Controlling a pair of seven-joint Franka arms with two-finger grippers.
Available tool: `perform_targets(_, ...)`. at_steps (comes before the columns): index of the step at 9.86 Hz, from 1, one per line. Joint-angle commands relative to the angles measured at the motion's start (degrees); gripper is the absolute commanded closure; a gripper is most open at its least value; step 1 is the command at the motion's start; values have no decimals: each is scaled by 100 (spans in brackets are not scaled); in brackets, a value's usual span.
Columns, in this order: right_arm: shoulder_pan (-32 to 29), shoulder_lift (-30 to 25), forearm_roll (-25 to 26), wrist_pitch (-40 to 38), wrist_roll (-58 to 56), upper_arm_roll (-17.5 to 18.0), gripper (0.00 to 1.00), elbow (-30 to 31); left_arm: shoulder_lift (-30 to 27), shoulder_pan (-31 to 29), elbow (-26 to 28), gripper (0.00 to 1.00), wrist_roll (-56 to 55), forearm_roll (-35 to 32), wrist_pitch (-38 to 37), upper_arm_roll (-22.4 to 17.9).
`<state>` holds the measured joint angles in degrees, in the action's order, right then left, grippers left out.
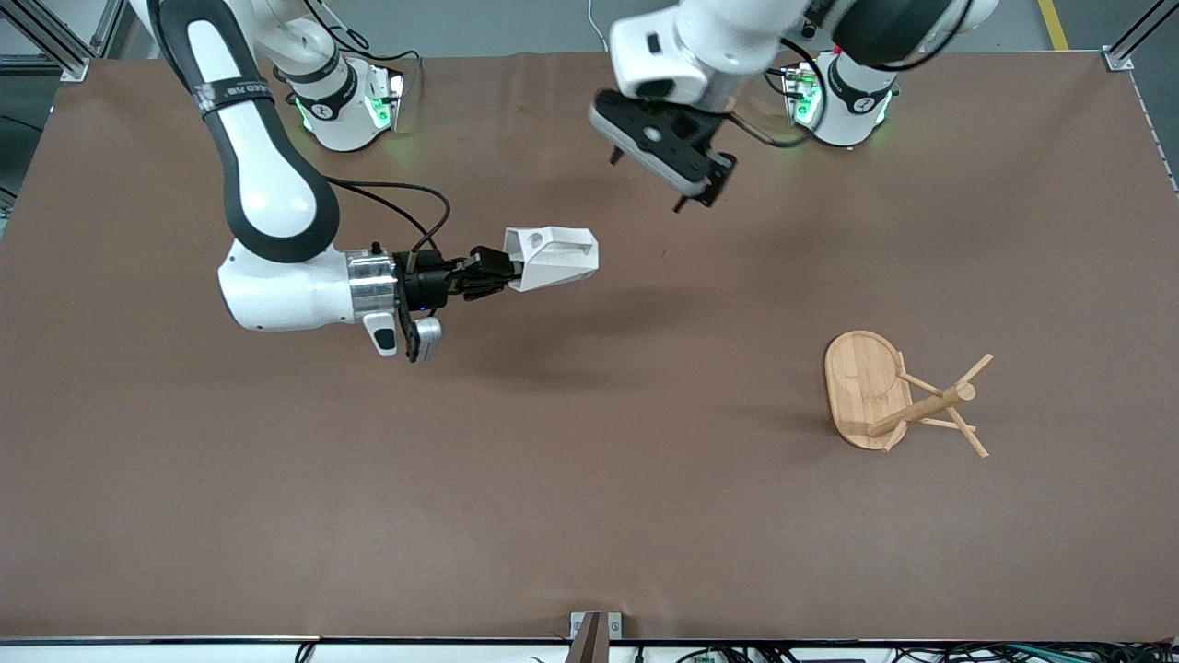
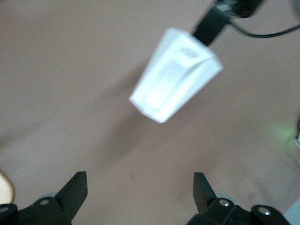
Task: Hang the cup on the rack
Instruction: 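Grasp the cup with the left gripper beside the right gripper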
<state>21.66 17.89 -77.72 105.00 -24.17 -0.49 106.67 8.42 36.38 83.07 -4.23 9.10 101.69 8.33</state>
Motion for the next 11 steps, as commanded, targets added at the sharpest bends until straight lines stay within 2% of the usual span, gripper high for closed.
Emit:
perform_targets(1, 22, -119, -295, -14, 44, -39, 99, 153, 133, 263, -28, 0, 550, -57, 8, -68)
perform_targets(6, 58, -268, -331, -58, 131, -39, 99, 451, 765, 396, -142, 0, 2177, -163, 868, -50)
perform_targets(8, 119, -409, -331, -84, 438, -39, 99, 452, 1072, 379, -361, 0, 2784, -163, 905, -68)
perform_targets(11, 119, -558, -322, -216, 457, -48, 99, 557, 1267, 379, -380, 0, 2927, -163, 1028, -68)
